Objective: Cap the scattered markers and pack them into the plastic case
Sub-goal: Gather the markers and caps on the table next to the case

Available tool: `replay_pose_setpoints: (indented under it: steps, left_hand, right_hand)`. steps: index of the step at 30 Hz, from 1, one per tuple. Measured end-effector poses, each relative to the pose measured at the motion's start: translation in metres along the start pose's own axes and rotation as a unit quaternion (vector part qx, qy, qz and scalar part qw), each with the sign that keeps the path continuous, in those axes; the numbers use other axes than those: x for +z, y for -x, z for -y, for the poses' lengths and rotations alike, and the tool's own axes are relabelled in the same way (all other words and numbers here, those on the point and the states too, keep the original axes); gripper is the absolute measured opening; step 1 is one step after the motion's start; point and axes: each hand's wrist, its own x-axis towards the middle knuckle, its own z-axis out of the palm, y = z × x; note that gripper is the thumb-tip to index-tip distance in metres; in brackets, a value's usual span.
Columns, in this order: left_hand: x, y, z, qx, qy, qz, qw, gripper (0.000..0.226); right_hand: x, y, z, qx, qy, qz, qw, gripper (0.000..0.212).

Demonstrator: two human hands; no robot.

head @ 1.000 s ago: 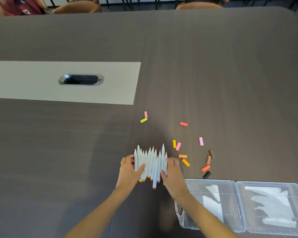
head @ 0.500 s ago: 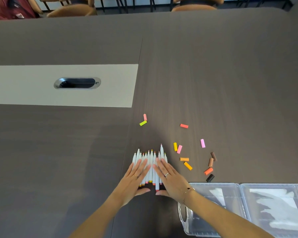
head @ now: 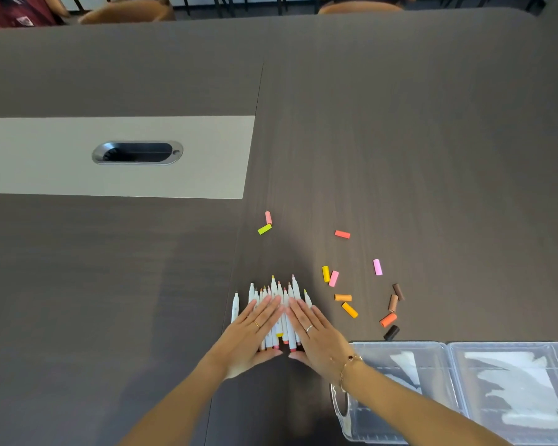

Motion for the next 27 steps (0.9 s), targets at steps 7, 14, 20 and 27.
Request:
replay_pose_setpoints:
  steps: [7, 14, 20, 27]
  left_hand:
    - [-0.003, 0.009, 0.011, 0.065, -0.014, -0.003, 0.998, 0.083]
    - [0.000, 0.008, 0.021, 0.043, -0.015, 0.013, 0.999, 0.087]
    - [-0.001, 0.003, 0.008, 0.032, -0.001, -0.002, 0.999, 0.081]
    - [-0.002, -0.001, 0.007, 0.061, -0.007, 0.000, 0.998, 0.079]
  right_hand:
    - [0.009, 0.010, 0.017, 0.025, -0.025, -0.031, 0.999, 0.100]
    - [0.000, 0.000, -0.007, -0.021, -0.025, 0.015, 0.999, 0.101]
    - [-0.005, 0.002, -0.001, -0.007, -0.047, 0.007, 0.999, 0.103]
    - [-0.008, 0.002, -0.004, -0.021, -0.032, 0.070, 0.997, 0.108]
